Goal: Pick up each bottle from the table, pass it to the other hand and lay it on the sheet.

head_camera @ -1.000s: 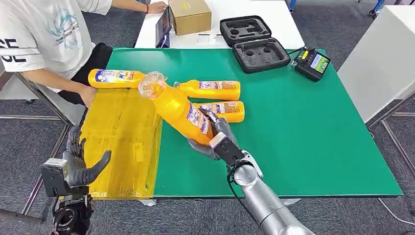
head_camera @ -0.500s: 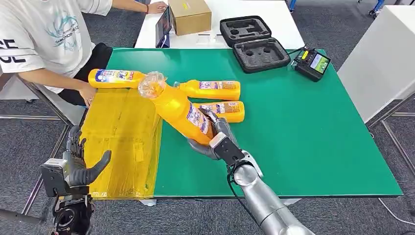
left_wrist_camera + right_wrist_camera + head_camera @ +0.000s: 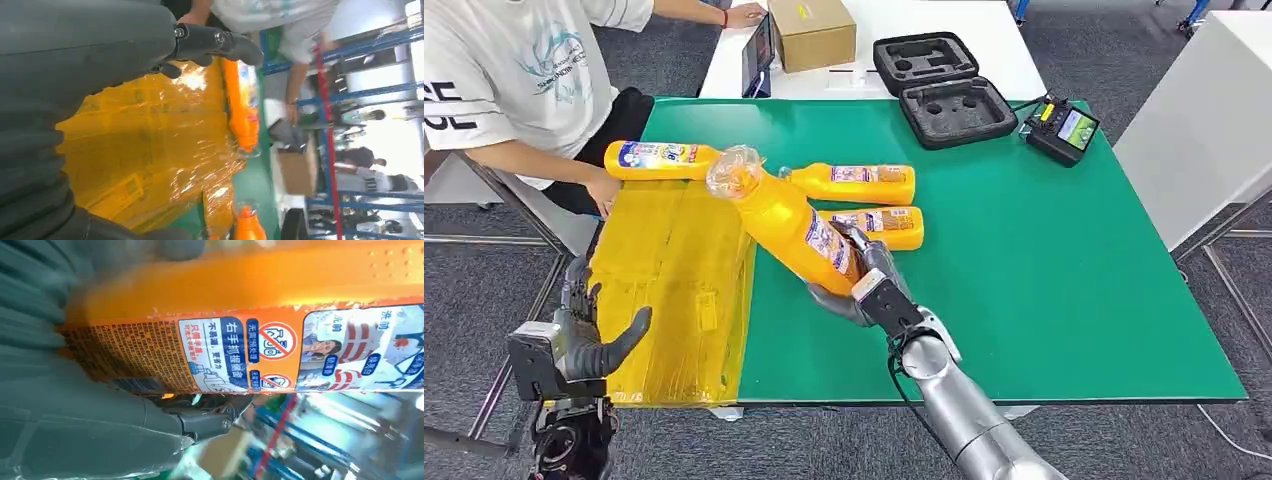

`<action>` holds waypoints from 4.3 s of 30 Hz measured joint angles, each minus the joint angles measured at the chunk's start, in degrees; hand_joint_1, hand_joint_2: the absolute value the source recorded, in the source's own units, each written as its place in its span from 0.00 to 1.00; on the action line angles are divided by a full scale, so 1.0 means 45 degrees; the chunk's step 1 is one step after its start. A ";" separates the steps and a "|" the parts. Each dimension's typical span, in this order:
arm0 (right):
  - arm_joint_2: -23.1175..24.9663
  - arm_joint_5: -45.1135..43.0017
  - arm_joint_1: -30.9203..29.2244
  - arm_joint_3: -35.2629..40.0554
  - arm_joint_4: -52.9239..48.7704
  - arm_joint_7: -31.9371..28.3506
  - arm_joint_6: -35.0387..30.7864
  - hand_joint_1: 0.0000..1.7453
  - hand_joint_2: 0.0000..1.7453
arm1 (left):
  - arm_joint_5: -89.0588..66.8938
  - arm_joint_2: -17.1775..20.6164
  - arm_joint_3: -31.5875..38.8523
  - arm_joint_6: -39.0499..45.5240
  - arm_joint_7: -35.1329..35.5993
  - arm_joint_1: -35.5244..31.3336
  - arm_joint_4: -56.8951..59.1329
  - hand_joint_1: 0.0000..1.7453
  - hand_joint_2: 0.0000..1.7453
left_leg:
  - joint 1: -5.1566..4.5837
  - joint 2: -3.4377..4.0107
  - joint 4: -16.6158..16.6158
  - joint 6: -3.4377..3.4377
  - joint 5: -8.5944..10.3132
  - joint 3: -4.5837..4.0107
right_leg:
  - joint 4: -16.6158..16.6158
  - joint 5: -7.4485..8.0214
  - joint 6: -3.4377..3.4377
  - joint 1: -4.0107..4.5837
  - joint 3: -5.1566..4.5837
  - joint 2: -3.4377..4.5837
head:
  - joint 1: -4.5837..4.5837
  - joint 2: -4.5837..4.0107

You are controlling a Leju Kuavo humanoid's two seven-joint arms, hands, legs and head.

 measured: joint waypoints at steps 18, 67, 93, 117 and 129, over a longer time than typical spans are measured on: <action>0.1331 -0.0344 0.1074 0.1963 0.2750 -0.1190 -0.0555 1.00 1.00 | 0.2621 0.0652 -0.2372 -0.4182 0.0851 -0.1263 0.1696 0.00 1.00 | 0.0000 -0.0007 -0.0002 -0.0003 0.0000 -0.0021 | 0.0004 -0.0001 -0.0002 0.0000 -0.0008 0.0000 | 0.0010 0.0000; 0.1021 -0.1210 0.0671 0.1006 0.2774 -0.1025 -0.3202 1.00 1.00 | 0.2884 0.0701 -0.3241 -0.4546 0.1138 -0.1575 0.1249 0.00 1.00 | 0.0001 -0.0010 0.0000 -0.0002 0.0000 -0.0018 | 0.0005 0.0002 0.0001 0.0002 -0.0008 0.0001 | 0.0005 0.0000; 0.1695 0.0195 0.0530 0.2201 0.3595 -0.0466 -0.2183 1.00 1.00 | 0.3000 0.0574 -0.4110 -0.4765 0.1278 -0.2425 0.1900 0.00 1.00 | 0.0001 -0.0010 0.0000 -0.0002 0.0000 -0.0018 | 0.0005 0.0001 0.0001 0.0002 -0.0008 0.0001 | 0.0005 0.0000; 0.1967 0.0389 0.0288 0.2415 0.4532 -0.0441 -0.1886 1.00 1.00 | 0.2976 0.0613 -0.4154 -0.3861 0.0958 -0.2040 0.1764 1.00 1.00 | 0.0002 -0.0011 0.0000 -0.0002 0.0001 -0.0019 | 0.0006 0.0001 0.0000 0.0002 -0.0007 0.0001 | 0.0005 0.0000; 0.1968 0.0384 0.0245 0.2410 0.4590 -0.0607 -0.2100 0.00 0.00 | 0.2159 0.0608 -0.4130 -0.3000 0.0574 -0.2021 0.1594 1.00 1.00 | 0.0001 -0.0011 0.0000 -0.0002 0.0000 -0.0019 | 0.0005 0.0001 0.0000 0.0001 -0.0007 0.0001 | 0.0010 0.0000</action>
